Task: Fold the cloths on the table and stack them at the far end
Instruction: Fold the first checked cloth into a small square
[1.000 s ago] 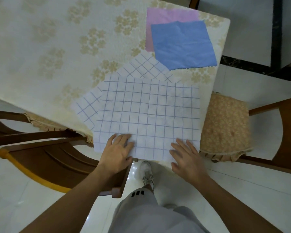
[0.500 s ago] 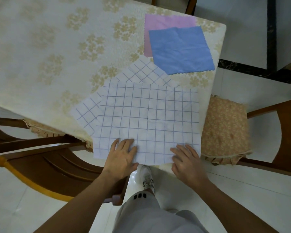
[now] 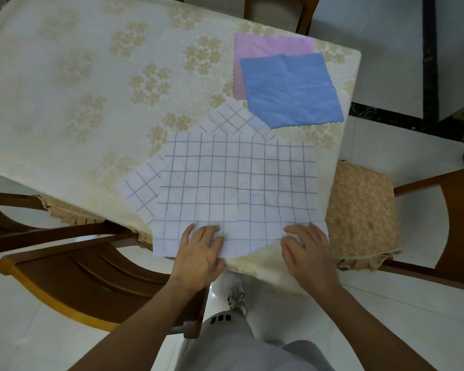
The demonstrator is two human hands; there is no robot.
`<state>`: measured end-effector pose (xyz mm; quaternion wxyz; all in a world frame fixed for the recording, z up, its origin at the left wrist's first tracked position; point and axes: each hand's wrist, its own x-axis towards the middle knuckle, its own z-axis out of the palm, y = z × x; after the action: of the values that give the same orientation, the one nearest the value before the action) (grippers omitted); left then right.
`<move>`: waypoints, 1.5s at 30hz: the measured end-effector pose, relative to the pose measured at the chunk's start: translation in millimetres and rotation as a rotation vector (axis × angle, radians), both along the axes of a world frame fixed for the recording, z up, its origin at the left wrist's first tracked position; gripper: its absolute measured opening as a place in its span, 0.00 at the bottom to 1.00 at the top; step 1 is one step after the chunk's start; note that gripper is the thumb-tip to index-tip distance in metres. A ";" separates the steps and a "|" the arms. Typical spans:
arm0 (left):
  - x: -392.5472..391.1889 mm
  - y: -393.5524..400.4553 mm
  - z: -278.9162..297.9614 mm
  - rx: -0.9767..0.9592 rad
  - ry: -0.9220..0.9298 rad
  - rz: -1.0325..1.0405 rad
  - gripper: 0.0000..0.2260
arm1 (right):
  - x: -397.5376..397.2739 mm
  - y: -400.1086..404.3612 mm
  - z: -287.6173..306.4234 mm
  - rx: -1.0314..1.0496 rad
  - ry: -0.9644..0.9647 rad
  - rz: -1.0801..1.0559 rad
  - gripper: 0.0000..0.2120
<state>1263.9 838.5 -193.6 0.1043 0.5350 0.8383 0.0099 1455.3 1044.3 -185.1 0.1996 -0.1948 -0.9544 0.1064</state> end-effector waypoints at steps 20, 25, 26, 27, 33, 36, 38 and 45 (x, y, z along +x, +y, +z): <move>-35.0 -66.9 87.7 0.200 0.068 0.054 0.09 | 50.0 20.1 52.2 -0.006 -0.017 0.029 0.04; -28.4 -65.5 119.3 0.262 0.110 0.087 0.08 | 55.9 20.1 67.9 0.019 -0.007 0.021 0.05; -28.1 -64.5 123.3 0.267 0.119 0.094 0.09 | 55.5 21.1 69.5 0.026 -0.010 0.017 0.06; -27.7 -63.4 126.8 0.268 0.124 0.102 0.09 | 55.1 22.1 70.9 0.033 -0.010 0.016 0.07; -19.9 -65.4 142.0 0.272 0.154 0.115 0.09 | 55.0 21.0 82.0 0.099 0.048 0.027 0.08; -12.6 -68.7 152.0 0.308 0.171 0.128 0.10 | 62.1 19.9 85.4 0.106 0.045 0.018 0.08; -8.9 -68.7 155.9 0.324 0.179 0.144 0.10 | 64.9 20.1 86.4 0.116 0.041 0.017 0.07; -25.4 -47.5 148.2 0.297 0.164 0.139 0.09 | 41.3 35.0 86.5 0.113 0.074 0.013 0.06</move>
<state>1238.5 791.0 -45.3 -0.0453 0.4844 0.8683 0.0973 1496.6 1079.2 -98.6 0.2448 -0.1729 -0.9521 0.0606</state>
